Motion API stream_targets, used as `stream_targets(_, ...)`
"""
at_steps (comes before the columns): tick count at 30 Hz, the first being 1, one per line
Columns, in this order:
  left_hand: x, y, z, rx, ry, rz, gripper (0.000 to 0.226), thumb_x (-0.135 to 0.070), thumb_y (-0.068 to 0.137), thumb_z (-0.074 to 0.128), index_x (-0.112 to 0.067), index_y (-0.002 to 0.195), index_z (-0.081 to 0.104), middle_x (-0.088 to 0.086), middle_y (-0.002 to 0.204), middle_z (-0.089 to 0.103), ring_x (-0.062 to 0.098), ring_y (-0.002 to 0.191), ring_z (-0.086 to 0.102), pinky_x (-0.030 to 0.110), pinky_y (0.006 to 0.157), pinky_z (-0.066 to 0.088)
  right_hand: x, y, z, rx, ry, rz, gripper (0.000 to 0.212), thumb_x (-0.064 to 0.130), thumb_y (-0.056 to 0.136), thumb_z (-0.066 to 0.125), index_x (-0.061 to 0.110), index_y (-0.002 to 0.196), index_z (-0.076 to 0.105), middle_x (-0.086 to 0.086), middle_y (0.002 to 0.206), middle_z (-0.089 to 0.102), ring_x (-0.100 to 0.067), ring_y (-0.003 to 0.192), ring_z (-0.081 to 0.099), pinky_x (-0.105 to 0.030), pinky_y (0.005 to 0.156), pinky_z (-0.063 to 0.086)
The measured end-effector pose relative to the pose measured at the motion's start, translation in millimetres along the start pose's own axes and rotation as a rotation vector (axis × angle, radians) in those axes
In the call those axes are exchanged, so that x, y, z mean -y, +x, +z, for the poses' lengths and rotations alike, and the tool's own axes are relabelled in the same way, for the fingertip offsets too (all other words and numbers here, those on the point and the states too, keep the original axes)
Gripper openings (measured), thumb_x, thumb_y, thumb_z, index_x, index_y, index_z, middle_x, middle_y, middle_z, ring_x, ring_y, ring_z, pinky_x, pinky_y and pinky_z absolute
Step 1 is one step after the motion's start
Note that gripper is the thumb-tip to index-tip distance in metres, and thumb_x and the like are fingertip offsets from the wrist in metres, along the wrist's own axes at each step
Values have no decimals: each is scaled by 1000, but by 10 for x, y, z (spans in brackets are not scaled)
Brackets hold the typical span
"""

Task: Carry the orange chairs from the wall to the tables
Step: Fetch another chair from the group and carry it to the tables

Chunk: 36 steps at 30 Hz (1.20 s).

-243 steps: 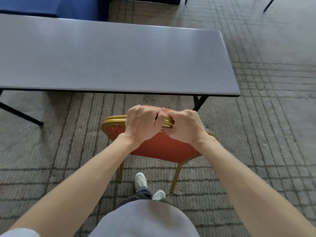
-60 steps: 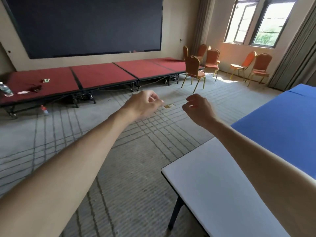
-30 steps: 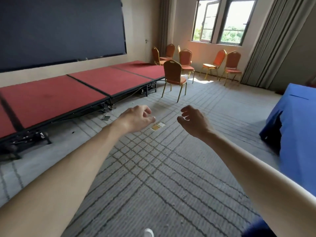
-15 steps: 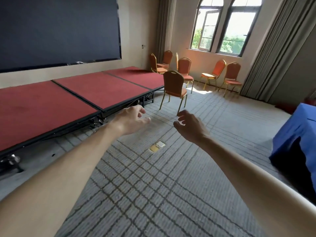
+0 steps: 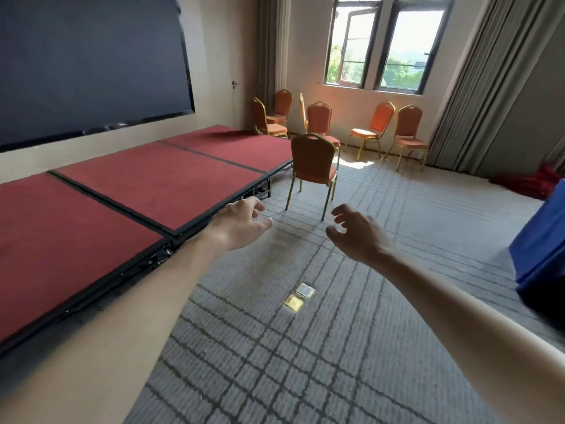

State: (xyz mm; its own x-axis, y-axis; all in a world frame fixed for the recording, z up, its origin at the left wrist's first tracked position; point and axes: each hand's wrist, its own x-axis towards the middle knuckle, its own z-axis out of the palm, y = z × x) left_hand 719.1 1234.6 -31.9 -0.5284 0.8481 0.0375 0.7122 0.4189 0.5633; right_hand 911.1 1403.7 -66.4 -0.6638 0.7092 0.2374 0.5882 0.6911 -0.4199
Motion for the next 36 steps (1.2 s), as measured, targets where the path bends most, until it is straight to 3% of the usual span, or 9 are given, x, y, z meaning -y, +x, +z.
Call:
stream_targets(6,420,1344,-4,48,-28,83,41,-45,95,58,-26,132,52,-4,128,59,16,114,57,32,91,44,10,1225,478,-25,26,100,41,40,90,58,23,127,53,5,118,66,-18,108,62,-36,88,51)
stream_targets(14,876,3529,186,128,45,114,47,-46,94,60,-25,135,51,-3,131,58,17,117,56,37,99,47,-464,3234,1246,5,73,161,48,41,89,62,22,132,51,2,124,65,-20,112,62,-43,93,52)
stream_targets(19,1005,4969,27,142,109,85,49,-47,93,59,-25,136,49,-3,132,58,17,118,56,34,95,45,-736,4681,1330,-4,139,253,46,42,89,63,22,129,53,2,122,65,-20,111,62,-43,94,52)
stream_targets(27,1184,6829,109,150,-4,65,46,-46,94,57,-26,135,49,-3,130,58,18,115,57,38,98,47,-1171,6209,1558,20,68,288,44,41,89,60,23,129,53,4,122,65,-19,112,61,-43,94,51)
stream_targets(36,1557,9245,448,177,-77,169,50,-44,94,58,-25,139,46,-1,132,58,18,118,56,39,98,48,-1698,8273,2090,21,-35,323,41,41,89,61,24,126,54,3,122,65,-18,109,61,-42,93,51)
